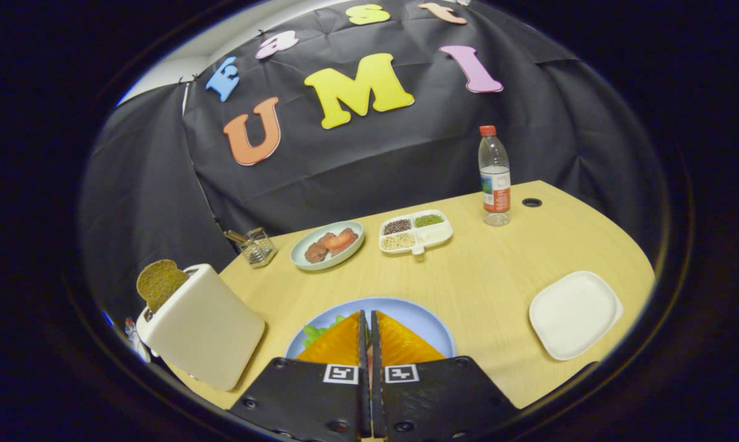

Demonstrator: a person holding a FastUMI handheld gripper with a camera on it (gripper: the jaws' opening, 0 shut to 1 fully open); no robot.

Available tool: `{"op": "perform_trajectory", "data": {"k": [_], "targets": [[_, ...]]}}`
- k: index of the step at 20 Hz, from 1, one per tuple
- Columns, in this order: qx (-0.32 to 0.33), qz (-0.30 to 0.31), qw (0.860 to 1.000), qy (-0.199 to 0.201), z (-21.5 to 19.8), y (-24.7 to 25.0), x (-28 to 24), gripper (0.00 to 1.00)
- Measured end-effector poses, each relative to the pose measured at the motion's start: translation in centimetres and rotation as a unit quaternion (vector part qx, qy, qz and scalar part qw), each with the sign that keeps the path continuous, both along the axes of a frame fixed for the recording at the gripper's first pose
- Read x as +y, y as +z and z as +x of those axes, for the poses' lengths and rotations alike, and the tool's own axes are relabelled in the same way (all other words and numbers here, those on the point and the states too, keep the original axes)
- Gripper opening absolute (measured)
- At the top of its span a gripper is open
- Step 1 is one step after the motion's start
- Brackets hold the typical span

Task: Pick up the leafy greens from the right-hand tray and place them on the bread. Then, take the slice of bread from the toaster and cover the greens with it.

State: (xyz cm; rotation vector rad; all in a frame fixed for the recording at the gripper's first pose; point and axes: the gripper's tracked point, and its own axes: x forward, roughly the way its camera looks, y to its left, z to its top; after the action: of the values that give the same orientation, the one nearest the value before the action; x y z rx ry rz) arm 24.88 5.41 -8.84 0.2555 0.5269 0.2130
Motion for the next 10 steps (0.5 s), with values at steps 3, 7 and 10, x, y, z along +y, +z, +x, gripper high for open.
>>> {"op": "perform_trajectory", "data": {"k": [3,7,10], "targets": [[-0.008,-0.017,1.000,-0.007,-0.1,0.2,-1.0,0.26],[-0.031,-0.042,0.998,-0.024,-0.9,2.0,-2.1,0.62],[-0.084,-0.069,0.993,-0.035,-2.5,5.8,-2.0,0.95]]}}
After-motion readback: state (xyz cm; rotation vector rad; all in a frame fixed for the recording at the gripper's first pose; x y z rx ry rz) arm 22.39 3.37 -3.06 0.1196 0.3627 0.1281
